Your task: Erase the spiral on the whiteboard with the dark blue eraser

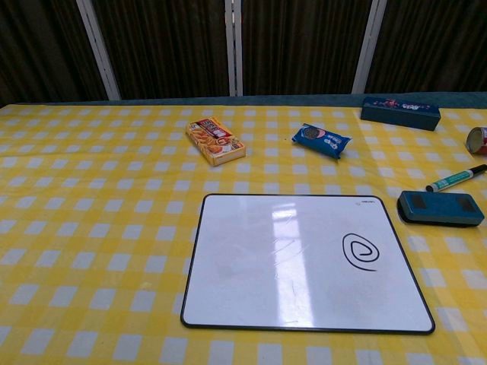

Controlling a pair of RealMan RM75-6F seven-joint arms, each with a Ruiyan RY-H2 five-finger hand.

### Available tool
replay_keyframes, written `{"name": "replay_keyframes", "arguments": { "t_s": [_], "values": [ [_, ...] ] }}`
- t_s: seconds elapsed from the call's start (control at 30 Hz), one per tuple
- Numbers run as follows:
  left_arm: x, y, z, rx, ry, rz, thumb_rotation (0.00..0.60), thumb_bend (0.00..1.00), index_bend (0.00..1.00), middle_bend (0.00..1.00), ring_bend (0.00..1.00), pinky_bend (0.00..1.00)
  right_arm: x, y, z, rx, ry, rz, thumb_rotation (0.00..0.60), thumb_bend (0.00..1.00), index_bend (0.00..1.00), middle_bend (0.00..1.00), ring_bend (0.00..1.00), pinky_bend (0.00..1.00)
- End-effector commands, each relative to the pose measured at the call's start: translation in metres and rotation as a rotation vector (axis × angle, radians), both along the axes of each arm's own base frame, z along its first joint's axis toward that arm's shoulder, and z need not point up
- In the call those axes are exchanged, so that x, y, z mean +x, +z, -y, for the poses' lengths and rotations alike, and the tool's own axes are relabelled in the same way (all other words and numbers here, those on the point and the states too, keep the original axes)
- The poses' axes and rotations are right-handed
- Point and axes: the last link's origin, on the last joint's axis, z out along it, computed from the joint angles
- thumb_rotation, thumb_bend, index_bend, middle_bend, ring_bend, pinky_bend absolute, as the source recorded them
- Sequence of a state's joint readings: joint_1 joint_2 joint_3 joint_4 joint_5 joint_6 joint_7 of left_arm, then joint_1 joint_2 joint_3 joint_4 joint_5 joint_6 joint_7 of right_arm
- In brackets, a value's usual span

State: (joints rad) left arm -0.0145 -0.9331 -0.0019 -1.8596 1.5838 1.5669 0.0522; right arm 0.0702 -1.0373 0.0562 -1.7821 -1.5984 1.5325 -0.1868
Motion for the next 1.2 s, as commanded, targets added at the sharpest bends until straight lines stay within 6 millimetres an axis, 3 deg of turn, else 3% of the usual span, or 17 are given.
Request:
{"name": "replay_keyframes", "arguments": {
  "t_s": [0.03,0.3,0.43,0.5,0.7,0.97,1.2],
  "values": [
    [0.0,0.0,0.0,-0.001,0.001,-0.001,0.6,0.0,0.0,0.0,0.0,0.0,0.0,-0.001,0.0,0.004,-0.002,-0.002,0.6,0.0,0.02,0.0,0.0,0.0],
    [-0.002,-0.004,-0.003,-0.016,0.012,-0.013,0.6,0.0,0.0,0.0,0.0,0.0,-0.007,-0.018,0.015,0.089,-0.031,0.015,0.6,0.0,0.02,0.0,0.0,0.0],
    [-0.004,-0.007,-0.009,-0.024,0.019,-0.017,0.6,0.0,0.0,0.0,0.0,0.0,-0.012,-0.038,0.042,0.184,-0.053,0.031,0.6,0.0,0.05,0.02,0.0,0.0],
    [-0.005,-0.008,-0.014,-0.023,0.026,-0.017,0.6,0.0,0.0,0.0,0.0,0.0,-0.01,-0.061,0.072,0.285,-0.071,0.015,0.6,0.0,0.08,0.07,0.0,0.01],
    [-0.008,-0.015,-0.018,-0.034,0.055,-0.034,0.6,0.0,0.0,0.0,0.0,0.0,0.003,-0.095,0.12,0.322,-0.049,-0.012,0.6,0.0,0.13,0.17,0.08,0.15],
    [-0.015,-0.017,-0.023,-0.026,0.086,-0.042,0.6,0.0,0.0,0.0,0.0,0.0,0.012,-0.126,0.148,0.361,-0.032,-0.039,0.6,0.0,0.22,0.26,0.17,0.27],
    [-0.019,-0.016,-0.026,-0.024,0.104,-0.047,0.6,0.0,0.0,0.0,0.0,0.0,0.006,-0.138,0.152,0.361,-0.038,-0.084,0.6,0.0,0.27,0.29,0.2,0.29]
  ]
}}
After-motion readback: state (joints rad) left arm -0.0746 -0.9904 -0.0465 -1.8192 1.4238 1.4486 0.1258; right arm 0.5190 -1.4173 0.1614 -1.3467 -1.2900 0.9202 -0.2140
